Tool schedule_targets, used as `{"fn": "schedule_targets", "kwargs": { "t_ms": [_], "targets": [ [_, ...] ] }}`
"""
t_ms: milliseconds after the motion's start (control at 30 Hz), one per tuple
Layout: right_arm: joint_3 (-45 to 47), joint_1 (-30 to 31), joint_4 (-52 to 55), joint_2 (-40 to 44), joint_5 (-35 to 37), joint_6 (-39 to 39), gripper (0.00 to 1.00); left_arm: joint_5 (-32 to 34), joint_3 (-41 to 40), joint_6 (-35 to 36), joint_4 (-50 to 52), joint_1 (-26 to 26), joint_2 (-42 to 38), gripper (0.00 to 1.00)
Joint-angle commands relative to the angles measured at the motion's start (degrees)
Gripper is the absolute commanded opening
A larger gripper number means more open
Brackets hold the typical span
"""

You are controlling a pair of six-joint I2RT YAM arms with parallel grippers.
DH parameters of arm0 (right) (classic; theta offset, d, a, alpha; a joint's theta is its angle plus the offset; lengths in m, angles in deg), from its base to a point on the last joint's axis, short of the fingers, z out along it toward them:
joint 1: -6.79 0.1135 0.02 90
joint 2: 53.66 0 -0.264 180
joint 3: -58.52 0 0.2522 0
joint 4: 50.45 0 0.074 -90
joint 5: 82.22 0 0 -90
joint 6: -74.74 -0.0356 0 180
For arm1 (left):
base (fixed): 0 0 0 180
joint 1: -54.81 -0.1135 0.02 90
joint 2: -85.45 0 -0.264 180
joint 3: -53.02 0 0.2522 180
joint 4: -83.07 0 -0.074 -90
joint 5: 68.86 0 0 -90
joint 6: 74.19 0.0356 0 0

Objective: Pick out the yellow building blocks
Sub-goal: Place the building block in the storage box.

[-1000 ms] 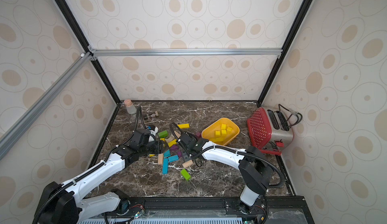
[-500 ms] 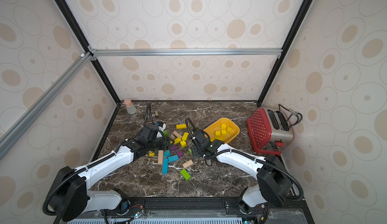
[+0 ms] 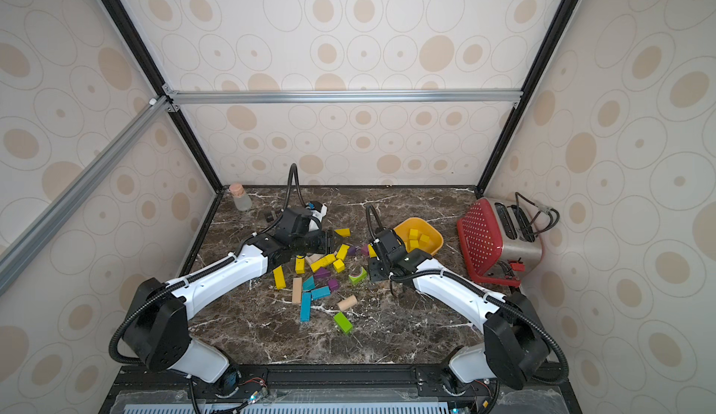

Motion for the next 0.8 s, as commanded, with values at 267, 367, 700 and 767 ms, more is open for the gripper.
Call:
{"fn": "schedule_targets", "kwargs": {
  "t_ms": [267, 367, 700, 767],
  "targets": [
    [1.8, -6.1, 0.8, 0.5, -2.3, -4.5, 0.00, -3.8, 3.8, 4.6, -0.9, 0.8, 2.5, 0.62],
    [1.7, -7.3, 0.4, -0.2, -1.9, -5.8, 0.00, -4.5, 3.9, 5.4, 0.0, 1.2, 2.6, 0.62],
    [-2.4, -11.8, -3.5, -7.8, -5.1, -9.2, 0.00, -4.5, 6.6, 8.9, 4.7, 1.6, 4.1, 0.62],
    [-3.2, -12.8, -4.7, -9.7, -6.4, -9.9, 0.00, -4.3, 7.2, 9.8, 5.6, 1.6, 4.3, 0.62]
  ]
}}
